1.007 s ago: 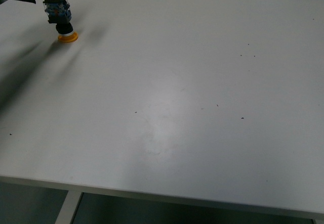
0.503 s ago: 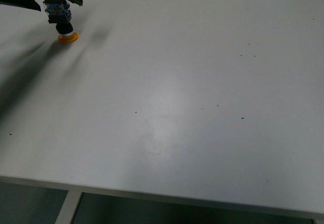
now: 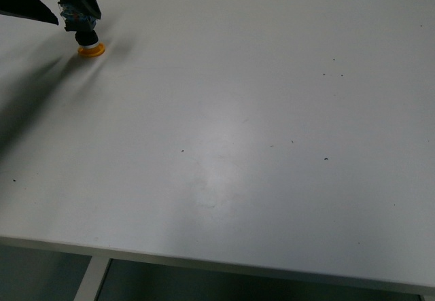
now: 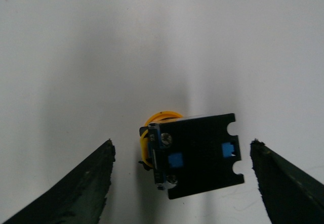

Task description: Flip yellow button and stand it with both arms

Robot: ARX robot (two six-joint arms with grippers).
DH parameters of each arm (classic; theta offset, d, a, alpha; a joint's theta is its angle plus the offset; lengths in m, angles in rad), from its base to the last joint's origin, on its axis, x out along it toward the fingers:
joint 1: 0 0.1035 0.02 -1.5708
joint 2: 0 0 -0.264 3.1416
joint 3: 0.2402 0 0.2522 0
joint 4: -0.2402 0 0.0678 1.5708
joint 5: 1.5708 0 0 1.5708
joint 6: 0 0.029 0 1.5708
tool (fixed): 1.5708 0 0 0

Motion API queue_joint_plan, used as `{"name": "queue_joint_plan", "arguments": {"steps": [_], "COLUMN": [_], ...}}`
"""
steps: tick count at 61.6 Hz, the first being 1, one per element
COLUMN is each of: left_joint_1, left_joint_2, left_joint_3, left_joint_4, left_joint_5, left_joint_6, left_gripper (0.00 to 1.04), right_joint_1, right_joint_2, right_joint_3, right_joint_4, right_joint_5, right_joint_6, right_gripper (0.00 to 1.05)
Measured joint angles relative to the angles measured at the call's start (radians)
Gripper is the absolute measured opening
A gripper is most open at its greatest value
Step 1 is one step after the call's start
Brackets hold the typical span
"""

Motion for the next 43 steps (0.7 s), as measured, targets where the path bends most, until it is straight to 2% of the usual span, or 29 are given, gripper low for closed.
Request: {"name": "queue_joint_plan", "arguments": {"steps": [14, 17, 29, 43], "left_joint_1": [0.015, 0.017, 0.018, -0.014], "left_joint_2": [0.006, 0.006, -0.002, -0.071], "left_joint_3": [0.01, 0.013, 0.009, -0.062], "left_joint_4": [-0.004, -0.005, -0.007, 0.066], "left_joint_5": [0.001, 0.002, 0.069, 0.27], "left_joint_6": [0.0, 0.0, -0.004, -0.113], "left_gripper": [0.4, 0.37, 0.35, 0.35], "right_joint_1": [0.0, 0.0, 0.0, 0.0], "right_joint_2": [0.0, 0.0, 0.0, 0.0], "right_joint_3": [0.0, 0.0, 0.0, 0.0], "right_joint_4": [0.0, 0.0, 0.0, 0.0], "right_joint_5": [0.0, 0.0, 0.0, 0.0], "right_joint_6": [0.0, 0.0, 0.0, 0.0], "right_gripper": [0.97, 0.97, 0.97, 0.97]}}
